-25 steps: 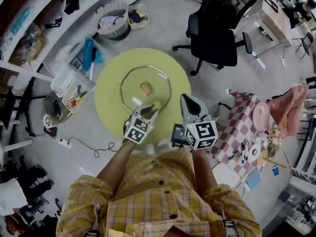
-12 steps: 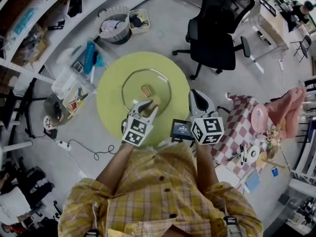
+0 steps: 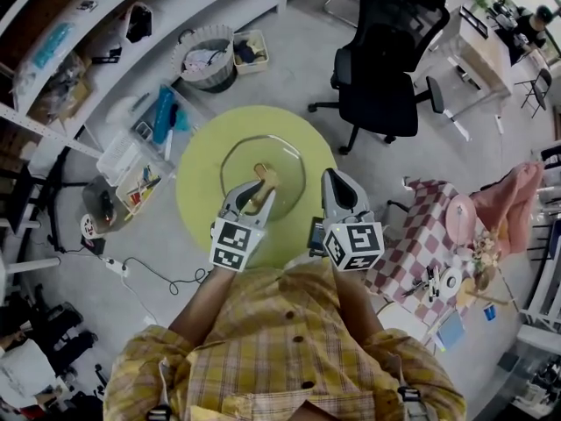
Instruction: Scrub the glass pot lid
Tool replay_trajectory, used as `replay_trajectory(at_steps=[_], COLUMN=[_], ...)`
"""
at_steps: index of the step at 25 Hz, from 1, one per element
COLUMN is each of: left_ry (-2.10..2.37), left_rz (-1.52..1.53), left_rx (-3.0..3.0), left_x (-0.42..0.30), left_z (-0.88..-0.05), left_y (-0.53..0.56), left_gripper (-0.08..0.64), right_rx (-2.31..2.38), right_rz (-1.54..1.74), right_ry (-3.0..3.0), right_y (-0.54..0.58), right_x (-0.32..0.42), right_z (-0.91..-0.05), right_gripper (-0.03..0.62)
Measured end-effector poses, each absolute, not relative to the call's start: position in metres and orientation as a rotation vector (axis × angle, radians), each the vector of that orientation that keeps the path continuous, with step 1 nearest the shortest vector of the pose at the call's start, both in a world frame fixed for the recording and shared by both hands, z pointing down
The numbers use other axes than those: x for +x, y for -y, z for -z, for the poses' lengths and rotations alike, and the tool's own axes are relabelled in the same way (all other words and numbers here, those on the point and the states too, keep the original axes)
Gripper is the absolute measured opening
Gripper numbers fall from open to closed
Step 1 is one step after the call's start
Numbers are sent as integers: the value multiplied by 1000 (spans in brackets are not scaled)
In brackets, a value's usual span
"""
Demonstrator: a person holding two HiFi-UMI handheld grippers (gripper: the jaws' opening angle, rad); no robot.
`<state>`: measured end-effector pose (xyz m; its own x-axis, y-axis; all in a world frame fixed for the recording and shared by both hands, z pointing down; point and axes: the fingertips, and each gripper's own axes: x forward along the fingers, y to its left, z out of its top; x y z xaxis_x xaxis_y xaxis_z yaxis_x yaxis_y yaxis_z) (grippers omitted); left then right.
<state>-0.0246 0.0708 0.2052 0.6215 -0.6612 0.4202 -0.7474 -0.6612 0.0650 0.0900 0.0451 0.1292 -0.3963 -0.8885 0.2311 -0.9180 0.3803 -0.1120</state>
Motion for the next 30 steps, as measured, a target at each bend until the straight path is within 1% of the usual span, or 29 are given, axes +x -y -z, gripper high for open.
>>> replay_trajectory(at_steps=[11,30], left_ry=[1323,1487], left_rz=[-326,-203], left_rx=[2600,2632], left_x=[-47,-70], left_z=[-156,-107], left_y=[-62,-69], left_gripper=[95,95], right_rx=[1541,1449], right_rz=[-315,-299], right_ry=[2585,2680], right_y=[-49,-63], right_x=[46,10], right_z=[-116,-101], right_gripper=[-2,-2])
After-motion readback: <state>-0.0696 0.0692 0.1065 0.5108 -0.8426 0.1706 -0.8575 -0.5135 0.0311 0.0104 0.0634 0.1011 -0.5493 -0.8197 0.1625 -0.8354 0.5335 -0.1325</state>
